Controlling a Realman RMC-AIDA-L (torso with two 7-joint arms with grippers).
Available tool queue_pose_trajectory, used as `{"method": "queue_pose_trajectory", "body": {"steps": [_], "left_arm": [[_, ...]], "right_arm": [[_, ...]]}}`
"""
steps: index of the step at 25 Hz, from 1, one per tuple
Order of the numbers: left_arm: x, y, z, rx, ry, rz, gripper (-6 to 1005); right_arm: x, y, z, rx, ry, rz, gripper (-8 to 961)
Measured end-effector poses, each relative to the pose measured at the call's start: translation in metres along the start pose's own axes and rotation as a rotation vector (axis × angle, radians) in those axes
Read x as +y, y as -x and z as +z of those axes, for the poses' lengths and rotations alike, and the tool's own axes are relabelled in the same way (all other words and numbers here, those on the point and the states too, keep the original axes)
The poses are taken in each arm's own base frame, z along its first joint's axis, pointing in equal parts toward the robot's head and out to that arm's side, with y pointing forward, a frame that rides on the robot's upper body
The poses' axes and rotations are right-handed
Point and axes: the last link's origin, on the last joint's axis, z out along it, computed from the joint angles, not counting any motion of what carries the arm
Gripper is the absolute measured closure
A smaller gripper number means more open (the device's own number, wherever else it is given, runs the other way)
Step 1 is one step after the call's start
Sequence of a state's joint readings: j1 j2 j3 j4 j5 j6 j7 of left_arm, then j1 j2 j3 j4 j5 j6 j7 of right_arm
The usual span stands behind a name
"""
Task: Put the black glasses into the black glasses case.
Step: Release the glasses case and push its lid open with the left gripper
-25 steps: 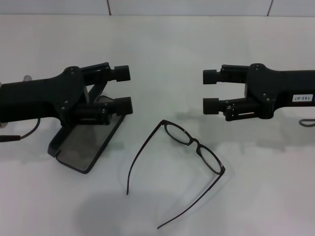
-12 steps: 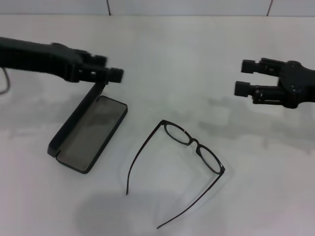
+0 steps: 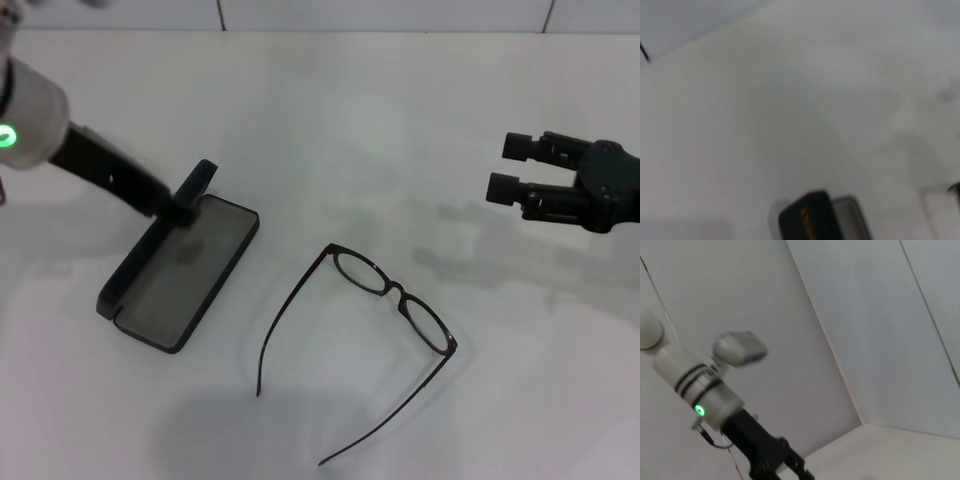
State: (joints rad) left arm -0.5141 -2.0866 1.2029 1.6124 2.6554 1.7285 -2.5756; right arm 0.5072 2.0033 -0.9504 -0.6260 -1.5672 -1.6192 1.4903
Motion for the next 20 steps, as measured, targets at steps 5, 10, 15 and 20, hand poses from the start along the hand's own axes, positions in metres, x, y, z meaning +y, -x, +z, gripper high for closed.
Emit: {"method": "queue_pose_trajectory", "body": {"steps": [5, 10, 15, 20], "left_arm": [[-0.005, 0.0, 0.023, -0.062, -0.008, -0.024, 262], [-0.007, -0.001, 0.033, -0.085, 0.0, -0.036, 264], [-0.013, 0.0, 0.039, -0.133, -0.045, -0.078, 272], [-0.013, -0.002, 0.038, -0.138, -0.061, -0.08, 281]], "right_arm": [[0.0, 0.001, 0.001, -0.001, 0.002, -0.013, 98], [-0.003, 0.002, 0.002, -0.001, -0.009, -0.031, 99], [-0.005, 0.002, 0.003, -0.001, -0.022, -0.037, 99], [-0.007, 0.004, 0.002, -0.006, -0.035, -0.04, 99]]}}
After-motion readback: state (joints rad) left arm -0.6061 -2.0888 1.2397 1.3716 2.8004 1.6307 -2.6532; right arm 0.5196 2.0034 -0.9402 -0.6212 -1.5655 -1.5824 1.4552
